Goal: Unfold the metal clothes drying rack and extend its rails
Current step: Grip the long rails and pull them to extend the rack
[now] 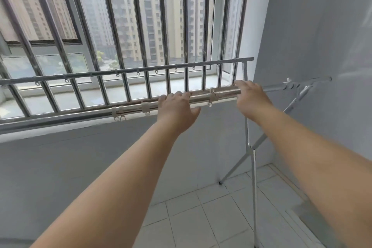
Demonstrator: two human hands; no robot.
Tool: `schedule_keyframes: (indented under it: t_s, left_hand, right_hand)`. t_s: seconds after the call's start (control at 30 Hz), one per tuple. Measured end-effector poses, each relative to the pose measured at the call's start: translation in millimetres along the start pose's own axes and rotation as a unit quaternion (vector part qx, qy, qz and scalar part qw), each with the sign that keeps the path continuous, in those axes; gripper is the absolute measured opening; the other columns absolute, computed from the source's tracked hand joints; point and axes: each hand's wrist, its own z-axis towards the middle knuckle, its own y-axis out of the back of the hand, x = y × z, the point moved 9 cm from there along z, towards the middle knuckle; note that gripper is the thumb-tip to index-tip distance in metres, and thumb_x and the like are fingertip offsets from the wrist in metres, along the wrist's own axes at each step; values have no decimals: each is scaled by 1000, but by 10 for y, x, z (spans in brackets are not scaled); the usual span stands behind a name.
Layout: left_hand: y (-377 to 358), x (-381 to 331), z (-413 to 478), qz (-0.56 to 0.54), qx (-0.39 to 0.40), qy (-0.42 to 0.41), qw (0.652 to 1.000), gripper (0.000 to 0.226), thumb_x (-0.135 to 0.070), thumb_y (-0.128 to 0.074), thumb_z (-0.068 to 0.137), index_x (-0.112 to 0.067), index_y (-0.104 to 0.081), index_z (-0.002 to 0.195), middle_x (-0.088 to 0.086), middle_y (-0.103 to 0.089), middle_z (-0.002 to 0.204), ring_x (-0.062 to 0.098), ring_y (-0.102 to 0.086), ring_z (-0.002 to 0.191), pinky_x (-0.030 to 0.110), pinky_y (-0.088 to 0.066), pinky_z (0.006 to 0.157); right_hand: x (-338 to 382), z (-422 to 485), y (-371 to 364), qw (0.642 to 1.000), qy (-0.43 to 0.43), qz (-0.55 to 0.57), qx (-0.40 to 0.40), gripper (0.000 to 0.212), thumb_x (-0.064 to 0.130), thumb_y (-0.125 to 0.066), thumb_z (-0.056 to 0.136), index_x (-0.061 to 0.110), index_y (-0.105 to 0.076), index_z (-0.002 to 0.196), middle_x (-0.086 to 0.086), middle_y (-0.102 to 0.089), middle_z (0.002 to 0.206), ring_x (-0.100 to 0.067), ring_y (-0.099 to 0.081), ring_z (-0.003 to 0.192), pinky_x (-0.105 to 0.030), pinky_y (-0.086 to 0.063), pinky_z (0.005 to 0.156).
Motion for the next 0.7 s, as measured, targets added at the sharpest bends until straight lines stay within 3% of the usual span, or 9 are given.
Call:
schedule_keyframes:
  t_s: [0.17, 0.27, 0.4, 0.7]
  left_hand:
    - [-10, 18, 72, -34, -56, 40, 997, 42, -47, -40, 92, -16, -59, 112, 9, -62, 109, 29, -50, 108, 46, -27, 96]
    - [41, 23, 86, -59, -102, 42, 992, 36, -42, -43, 93, -14, -60, 107, 9, -63, 104, 29, -49, 105, 41, -25, 89]
    - [-3, -130, 136, -73, -130, 33, 988, 35, -40, -45, 92, -14, -62, 109, 8, -64, 106, 28, -49, 106, 39, -23, 90]
    - [-137, -499, 319, -91, -134, 26, 986, 31, -38, -45, 93, -17, -63, 107, 5, -64, 103, 25, -49, 106, 37, -13, 91]
  right_hand:
    - [-85, 142, -184, 996, 36, -81, 31, 35, 19, -47, 91, 21, -52, 125, -8, -53, 130, -31, -38, 124, -45, -36, 99]
    - [-71, 214, -141, 991, 37, -125, -6, 26, 14, -47, 91, 21, -54, 115, -9, -56, 116, -31, -44, 115, -45, -34, 93]
    - [-221, 295, -90, 986, 50, -159, -21, 29, 4, -46, 86, 19, -54, 109, -11, -55, 111, -32, -46, 110, -47, -34, 91]
    - [-597, 459, -4, 989, 38, -143, -15, 32, 2, -42, 87, 19, -56, 111, -11, -55, 113, -32, -46, 112, -43, -35, 89]
